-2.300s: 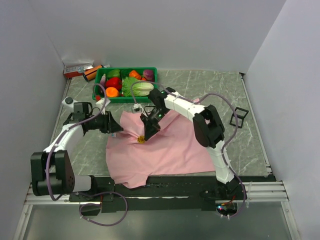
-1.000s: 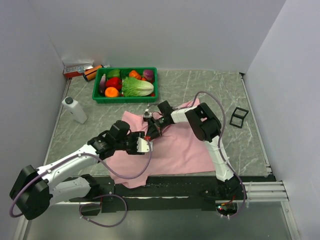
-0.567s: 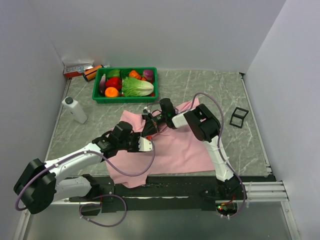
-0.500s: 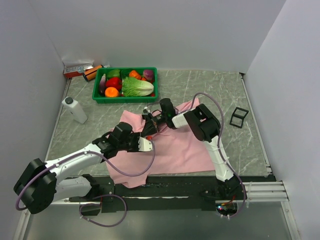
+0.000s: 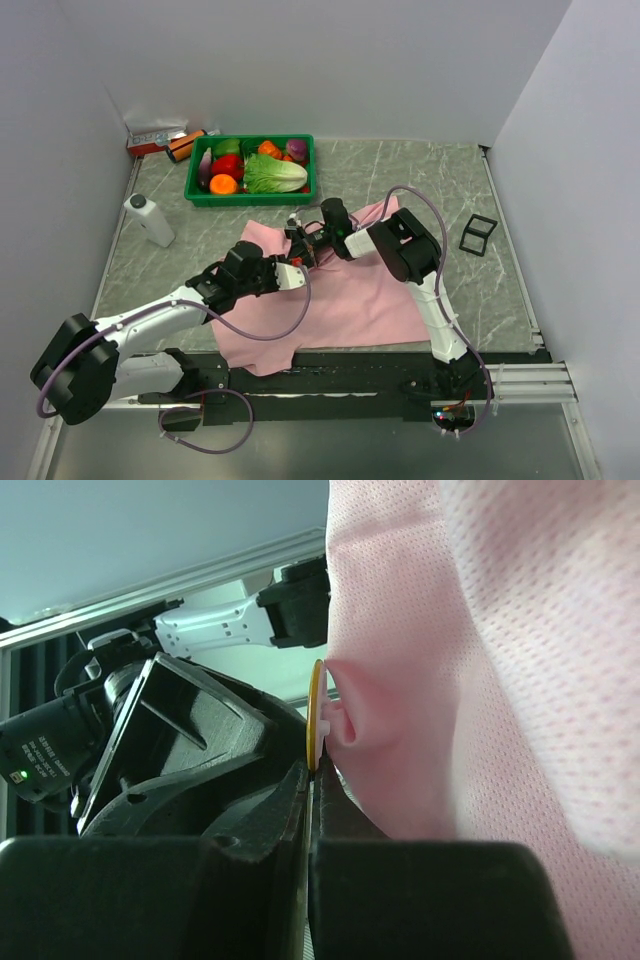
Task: Remove the brooch from the garment
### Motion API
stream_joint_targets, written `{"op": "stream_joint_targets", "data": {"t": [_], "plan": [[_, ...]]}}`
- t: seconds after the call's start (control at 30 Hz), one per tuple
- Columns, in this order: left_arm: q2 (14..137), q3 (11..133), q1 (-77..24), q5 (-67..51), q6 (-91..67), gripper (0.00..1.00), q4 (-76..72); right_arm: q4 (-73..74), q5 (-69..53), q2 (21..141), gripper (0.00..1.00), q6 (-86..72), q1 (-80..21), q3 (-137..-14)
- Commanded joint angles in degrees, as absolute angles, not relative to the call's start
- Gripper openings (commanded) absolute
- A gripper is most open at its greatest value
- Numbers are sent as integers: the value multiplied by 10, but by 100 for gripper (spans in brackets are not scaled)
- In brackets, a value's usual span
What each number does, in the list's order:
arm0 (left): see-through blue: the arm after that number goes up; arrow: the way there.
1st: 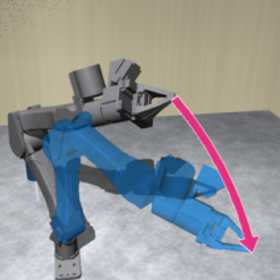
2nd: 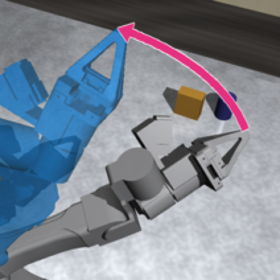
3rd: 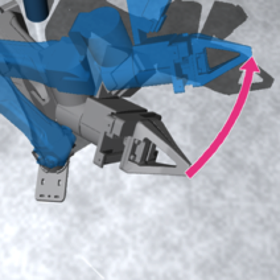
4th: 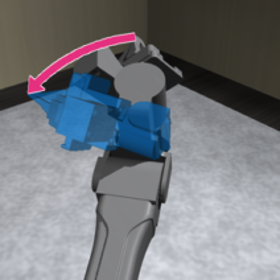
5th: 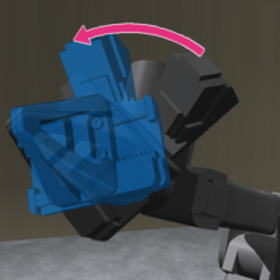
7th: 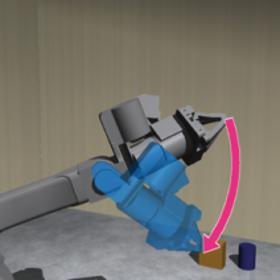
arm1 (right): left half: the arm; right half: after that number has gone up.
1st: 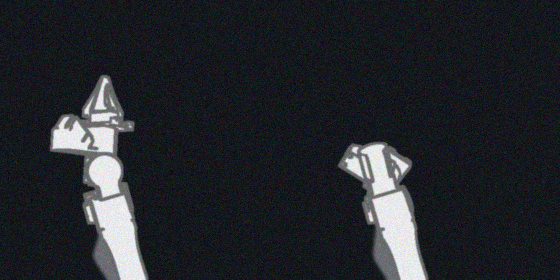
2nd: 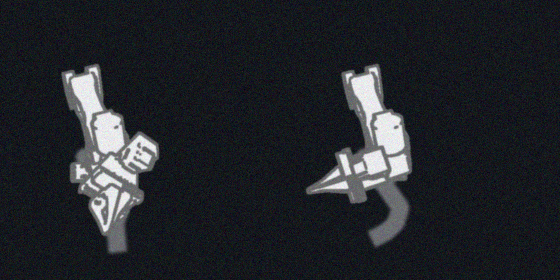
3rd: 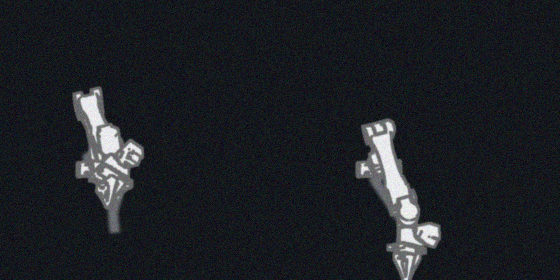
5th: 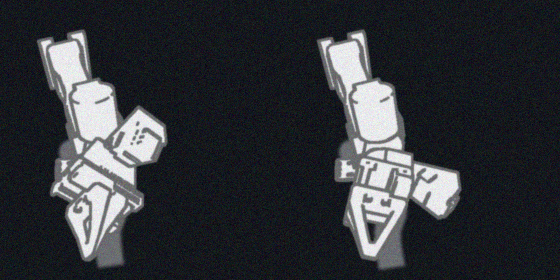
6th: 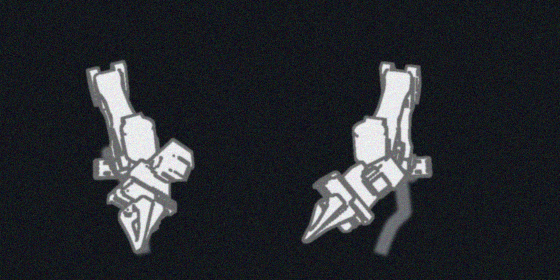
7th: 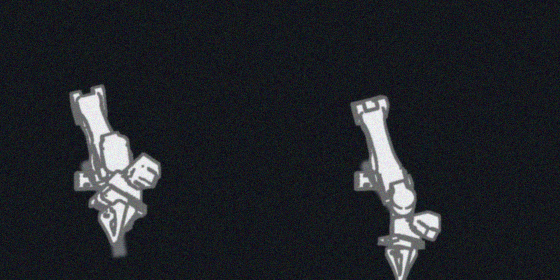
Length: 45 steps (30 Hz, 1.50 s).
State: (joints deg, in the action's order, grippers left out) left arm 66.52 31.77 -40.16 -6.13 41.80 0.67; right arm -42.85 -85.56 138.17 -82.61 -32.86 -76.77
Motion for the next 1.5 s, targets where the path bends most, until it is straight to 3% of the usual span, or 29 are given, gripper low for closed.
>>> {"op": "stream_joint_targets", "data": {"t": [0.0,0.1,0.43,0.53,0.7,0.8,0.83,0.87,0.97,1.47], "plan": [[670,323,-390,-57,406,38,-2,-417,-1013,1384,0,-853,-327,-754],[677,327,-389,-57,407,34,-2,-415,-1013,1385,0,-853,-327,-757],[690,332,-390,-62,425,1,28,-375,-1013,1379,0,-832,-328,-753],[690,331,-390,-65,422,1,24,-361,-1013,1375,1,-824,-328,-752],[684,347,-385,-75,387,1,35,-450,-1007,1353,29,-881,-316,-737],[679,366,-369,-105,335,1,56,-705,-998,1323,61,-1002,-295,-723],[679,369,-365,-112,318,1,61,-759,-998,1309,76,-1025,-292,-721],[679,373,-355,-127,299,1,62,-853,-999,1302,100,-1046,-287,-720],[678,371,-336,-155,236,1,58,-940,-1012,1276,100,-1097,-282,-714],[675,396,-282,-259,198,1,138,-942,-1008,1193,100,-1075,-279,-803]]}}
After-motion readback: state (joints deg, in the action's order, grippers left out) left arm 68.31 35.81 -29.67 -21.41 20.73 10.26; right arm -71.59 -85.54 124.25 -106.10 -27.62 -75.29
